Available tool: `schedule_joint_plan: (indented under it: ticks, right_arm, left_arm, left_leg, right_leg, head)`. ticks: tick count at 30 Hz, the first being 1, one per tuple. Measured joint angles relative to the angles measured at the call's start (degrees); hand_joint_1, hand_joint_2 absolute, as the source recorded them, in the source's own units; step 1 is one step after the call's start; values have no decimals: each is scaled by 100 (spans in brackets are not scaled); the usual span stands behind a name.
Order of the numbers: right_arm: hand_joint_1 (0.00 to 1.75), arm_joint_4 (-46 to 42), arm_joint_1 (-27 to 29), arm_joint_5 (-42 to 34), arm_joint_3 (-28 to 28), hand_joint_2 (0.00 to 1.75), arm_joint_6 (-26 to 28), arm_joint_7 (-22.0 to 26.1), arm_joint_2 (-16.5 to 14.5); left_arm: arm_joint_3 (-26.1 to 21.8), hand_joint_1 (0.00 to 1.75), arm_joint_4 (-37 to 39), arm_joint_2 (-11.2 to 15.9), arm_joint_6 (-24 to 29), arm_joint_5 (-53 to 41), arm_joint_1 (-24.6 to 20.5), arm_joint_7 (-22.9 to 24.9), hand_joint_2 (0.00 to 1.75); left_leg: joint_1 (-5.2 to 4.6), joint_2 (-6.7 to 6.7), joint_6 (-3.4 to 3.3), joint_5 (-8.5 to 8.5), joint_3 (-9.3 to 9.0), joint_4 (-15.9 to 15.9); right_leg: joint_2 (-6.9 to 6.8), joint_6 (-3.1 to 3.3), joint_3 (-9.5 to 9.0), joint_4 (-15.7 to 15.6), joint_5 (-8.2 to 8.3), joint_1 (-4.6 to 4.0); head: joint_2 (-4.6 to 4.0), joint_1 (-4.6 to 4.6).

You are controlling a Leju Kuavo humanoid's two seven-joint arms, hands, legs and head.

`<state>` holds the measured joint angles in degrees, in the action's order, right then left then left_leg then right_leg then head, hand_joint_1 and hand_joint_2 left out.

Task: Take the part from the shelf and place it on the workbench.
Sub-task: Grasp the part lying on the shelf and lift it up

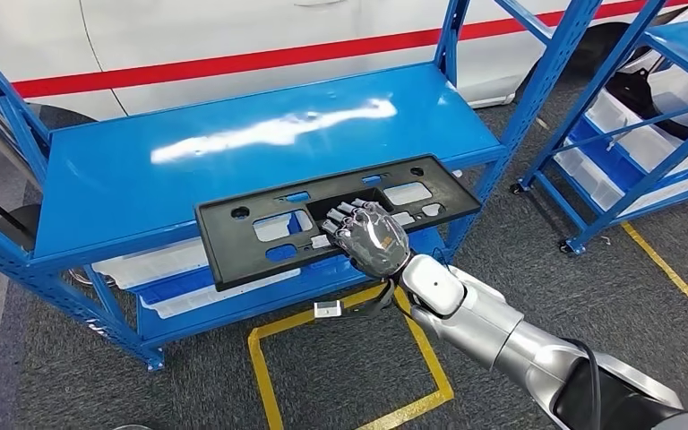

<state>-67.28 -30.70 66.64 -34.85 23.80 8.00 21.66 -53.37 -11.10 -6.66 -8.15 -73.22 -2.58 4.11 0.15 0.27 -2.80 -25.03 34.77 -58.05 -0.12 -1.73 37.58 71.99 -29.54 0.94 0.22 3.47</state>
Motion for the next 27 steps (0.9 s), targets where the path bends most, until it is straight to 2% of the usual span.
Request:
schedule_joint_plan:
  ticks: [1, 2, 3, 4, 6, 7, 8, 9, 11, 12, 13, 14, 15, 16, 18, 19, 20, 21, 22, 23, 24, 26, 27]
  right_arm:
    - [175, 3, -9, 0, 0, 175, 0, 0, 0]
    - [175, 5, -18, -1, 0, 175, 1, 0, 1]
    - [175, 5, -24, -1, 0, 175, 1, -2, 1]
    - [175, 8, -31, -3, 0, 175, 1, -4, 2]
    - [175, 18, -34, -20, -2, 175, -3, -17, 2]
    - [175, 23, -38, -34, -4, 175, -7, -21, 1]
    - [175, 27, -39, -50, -5, 175, -12, -25, -1]
    - [175, 29, -41, -64, -7, 175, -18, -25, -2]
    - [175, 32, -40, -80, -9, 175, -39, -26, -7]
    - [175, 39, -38, -83, -11, 175, -59, -27, -9]
    - [175, 50, -36, -84, -14, 175, -79, -29, -11]
    - [175, 62, -35, -85, -17, 175, -94, -33, -11]
    - [175, 74, -35, -87, -20, 175, -105, -38, -12]
    - [175, 81, -35, -88, -21, 175, -108, -45, -14]
    - [175, 86, -43, -90, -21, 175, -111, -64, -23]
    - [175, 89, -48, -91, -21, 175, -113, -75, -28]
    - [175, 92, -51, -91, -22, 175, -115, -84, -36]
    - [175, 99, -49, -91, -23, 175, -117, -90, -40]
    - [175, 106, -47, -91, -24, 175, -120, -91, -44]
    - [175, 114, -45, -91, -25, 175, -126, -92, -48]
    - [175, 122, -44, -91, -26, 175, -131, -93, -48]
    - [175, 138, -43, -92, -26, 175, -138, -96, -49]
    - [175, 148, -40, -92, -26, 175, -139, -96, -50]
  left_arm:
    - [1, 0, 0, -1, -1, 0, -2, 0, 0]
    - [2, 0, 0, -1, -2, 0, -3, 0, 0]
    - [3, 0, 1, -1, -2, 0, -2, 0, 0]
    - [4, 0, 1, -1, -3, -1, 0, -1, 0]
    - [4, 0, 1, 3, -2, -8, 11, -7, 0]
    - [4, 0, 1, 7, -2, -11, 13, -11, 0]
    - [4, 0, 2, 9, -2, -14, 15, -15, 0]
    - [4, 0, 2, 10, -4, -16, 13, -18, 0]
    - [4, 0, 2, 8, -9, -17, 13, -17, 0]
    - [4, 0, 2, 8, -12, -17, 14, -17, 0]
    - [4, 0, 2, 8, -13, -17, 14, -16, 0]
    - [4, 0, 2, 9, -13, -18, 13, -15, 0]
    - [4, 0, 2, 10, -13, -22, 11, -14, 0]
    - [4, 0, 1, 13, -12, -28, 8, -12, 0]
    - [4, 0, 0, 16, -9, -43, 11, -6, 0]
    - [4, 0, 0, 17, -7, -47, 15, -3, 0]
    - [4, 0, 0, 17, -7, -50, 19, -3, 0]
    - [4, 0, 1, 15, -7, -50, 19, -3, 0]
    - [4, 0, 1, 12, -8, -50, 14, -2, 0]
    - [4, 0, 2, 9, -8, -50, 10, -2, 0]
    - [4, 0, 2, 5, -9, -50, 8, -1, 0]
    - [4, 0, 2, 4, -8, -50, 15, 0, 0]
    - [4, 0, 2, 4, -6, -51, 20, 0, 0]
  left_leg:
    - [-6, -3, 20, 28, 74, -49]
    - [-12, -5, 43, 55, 127, -91]
    - [-18, -7, 73, 88, 157, -115]
    - [-20, -7, 104, 130, 177, -122]
    - [-21, -18, 178, 195, 208, -114]
    - [-18, -27, 215, 128, 248, -154]
    - [-13, -37, 254, -48, 307, -275]
    - [2, -42, 289, -318, 384, -502]
    - [26, -43, 353, -856, 561, -1201]
    - [38, -42, 377, -960, 604, -1519]
    - [48, -41, 393, -926, 583, -1708]
    - [56, -41, 402, -780, 475, -1706]
    - [62, -49, 397, -604, 260, -1497]
    - [64, -92, 376, -498, -42, -1130]
    - [52, -200, 307, -544, -671, -237]
    - [41, -241, 275, -615, -853, 45]
    - [27, -240, 247, -641, -926, 196]
    - [35, -211, 213, -599, -899, 226]
    - [45, -167, 169, -531, -859, 244]
    - [57, -115, 116, -457, -803, 264]
    - [71, -59, 68, -382, -733, 278]
    - [60, 42, 17, -268, -572, 246]
    - [54, 91, 14, -220, -479, 216]
  right_leg:
    - [1, 28, -304, -405, 38, -9]
    - [3, 57, -576, -802, 6, -24]
    - [6, 85, -757, -1091, -56, -43]
    - [8, 109, -837, -1249, -114, -63]
    - [-7, 177, -787, -1316, -32, -61]
    - [-21, 230, -738, -1339, 29, -46]
    - [-36, 286, -670, -1363, 104, -28]
    - [-48, 325, -601, -1376, 177, -15]
    - [-52, 353, -422, -1366, 320, -16]
    - [-55, 346, -326, -1353, 388, -16]
    - [-58, 335, -224, -1338, 453, -15]
    - [-59, 322, -128, -1321, 513, -14]
    - [-52, 303, -39, -1304, 573, -12]
    - [-38, 278, 34, -1289, 630, -8]
    - [0, 213, 128, -1268, 746, -13]
    - [16, 178, 148, -1279, 807, -10]
    - [32, 144, 158, -1305, 876, -10]
    - [50, 110, 169, -1340, 932, -10]
    - [63, 80, 194, -1346, 910, -5]
    - [66, 54, 243, -1263, 769, -4]
    - [61, 30, 320, -1066, 524, -2]
    - [45, -15, 511, -357, -51, 9]
    - [44, -40, 576, 10, -189, 15]
  head:
    - [0, 0]
    - [1, -2]
    - [1, -1]
    - [1, -2]
    - [0, -1]
    - [0, -3]
    - [0, -4]
    - [0, -8]
    - [0, -12]
    - [0, -11]
    - [0, -11]
    - [0, -12]
    - [0, -12]
    - [0, -13]
    - [0, -10]
    - [0, -10]
    - [0, -10]
    - [0, -10]
    - [0, -10]
    - [0, -9]
    - [0, -7]
    - [0, -7]
    - [0, -7]
